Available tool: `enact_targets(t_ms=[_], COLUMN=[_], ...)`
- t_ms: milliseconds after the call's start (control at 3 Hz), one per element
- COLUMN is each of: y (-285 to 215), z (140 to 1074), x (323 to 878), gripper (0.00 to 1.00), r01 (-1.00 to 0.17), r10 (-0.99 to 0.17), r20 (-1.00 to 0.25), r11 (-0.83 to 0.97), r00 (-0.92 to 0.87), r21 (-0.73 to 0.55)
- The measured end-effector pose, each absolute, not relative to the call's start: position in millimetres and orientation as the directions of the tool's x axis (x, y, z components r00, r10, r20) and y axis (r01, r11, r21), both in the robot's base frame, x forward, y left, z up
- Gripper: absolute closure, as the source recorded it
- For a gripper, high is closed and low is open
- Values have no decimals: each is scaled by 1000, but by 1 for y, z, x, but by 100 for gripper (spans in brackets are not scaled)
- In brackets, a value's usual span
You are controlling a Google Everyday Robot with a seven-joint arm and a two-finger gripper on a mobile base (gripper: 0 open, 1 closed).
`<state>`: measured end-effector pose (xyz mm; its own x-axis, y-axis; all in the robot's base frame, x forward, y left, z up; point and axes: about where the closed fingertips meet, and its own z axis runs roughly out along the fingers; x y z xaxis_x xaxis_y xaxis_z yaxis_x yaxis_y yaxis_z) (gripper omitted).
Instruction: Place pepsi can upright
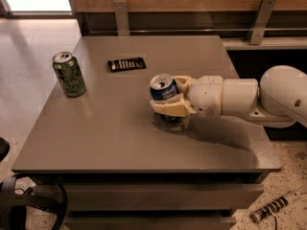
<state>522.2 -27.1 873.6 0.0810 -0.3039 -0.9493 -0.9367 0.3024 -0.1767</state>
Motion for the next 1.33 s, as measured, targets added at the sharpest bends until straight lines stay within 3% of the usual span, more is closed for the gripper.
enact_targets(t_ms=[1333], y=[-18], z=[875], x=[520], gripper=[4], r01=[-941], r10=[-304], r20=[-949], r11=[287], r00=[87], r21=[-178])
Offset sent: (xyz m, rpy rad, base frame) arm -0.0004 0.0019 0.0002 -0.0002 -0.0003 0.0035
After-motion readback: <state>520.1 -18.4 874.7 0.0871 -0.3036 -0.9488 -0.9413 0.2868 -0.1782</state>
